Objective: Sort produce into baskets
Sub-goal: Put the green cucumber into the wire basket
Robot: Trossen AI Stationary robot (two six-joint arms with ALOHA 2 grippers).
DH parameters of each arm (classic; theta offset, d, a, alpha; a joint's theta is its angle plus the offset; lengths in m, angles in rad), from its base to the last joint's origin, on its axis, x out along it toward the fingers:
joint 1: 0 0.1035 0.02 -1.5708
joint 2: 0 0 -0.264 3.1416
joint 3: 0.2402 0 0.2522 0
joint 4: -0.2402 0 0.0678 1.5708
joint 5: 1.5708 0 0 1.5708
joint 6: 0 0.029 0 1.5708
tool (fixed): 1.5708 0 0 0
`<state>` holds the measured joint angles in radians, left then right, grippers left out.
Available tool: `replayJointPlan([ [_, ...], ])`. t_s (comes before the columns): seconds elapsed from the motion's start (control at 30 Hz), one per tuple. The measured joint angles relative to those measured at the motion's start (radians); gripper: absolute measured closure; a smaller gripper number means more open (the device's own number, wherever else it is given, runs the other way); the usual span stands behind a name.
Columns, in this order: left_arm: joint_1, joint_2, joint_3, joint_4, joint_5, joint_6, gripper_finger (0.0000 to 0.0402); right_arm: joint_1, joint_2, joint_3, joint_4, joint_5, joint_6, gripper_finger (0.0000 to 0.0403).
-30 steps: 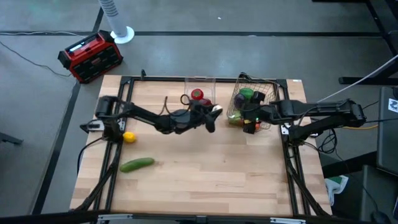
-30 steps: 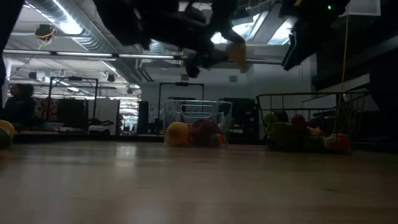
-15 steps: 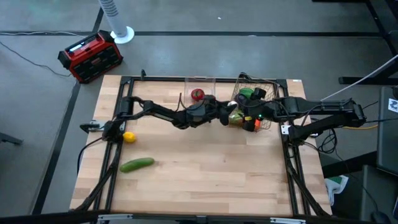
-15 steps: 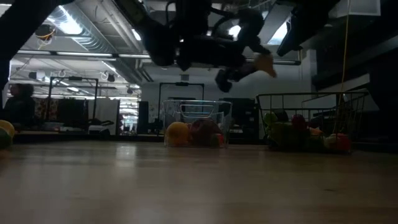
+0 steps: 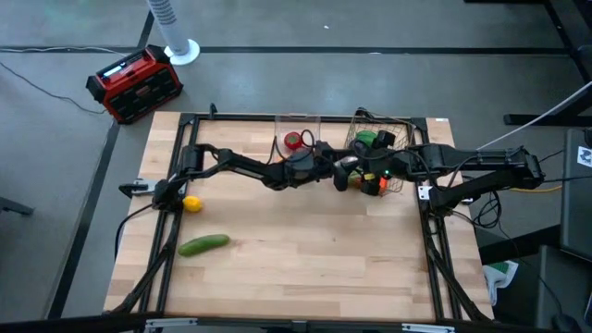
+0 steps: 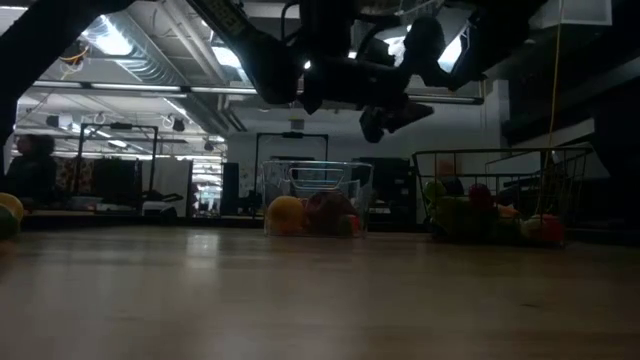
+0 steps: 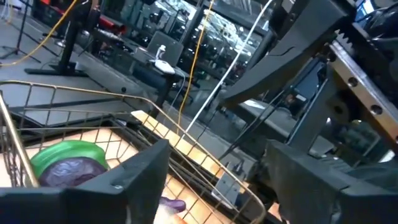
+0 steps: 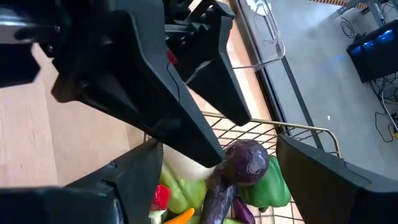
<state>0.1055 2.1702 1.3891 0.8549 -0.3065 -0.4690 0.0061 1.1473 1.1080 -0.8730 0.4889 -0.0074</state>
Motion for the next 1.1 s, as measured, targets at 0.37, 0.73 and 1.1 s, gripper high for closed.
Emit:
replayJointPlan([
  [0.37, 0.030, -0.052, 0.000, -0.069, 0.077, 0.044, 0.0110, 0.000, 0.000, 0.000, -0.040, -0.003, 0.002, 0.0095],
  [0.73, 0.024, -0.346, 0.002, -1.082, 0.245, 0.278, 0.0109, 0.000, 0.000, 0.000, -0.043, -0.011, 0.002, 0.0095],
  [1.1, -0.110, -0.570, 0.000, -2.044, 0.245, 0.039, 0.0109, 0.000, 0.000, 0.000, -0.043, -0.012, 0.003, 0.0095],
])
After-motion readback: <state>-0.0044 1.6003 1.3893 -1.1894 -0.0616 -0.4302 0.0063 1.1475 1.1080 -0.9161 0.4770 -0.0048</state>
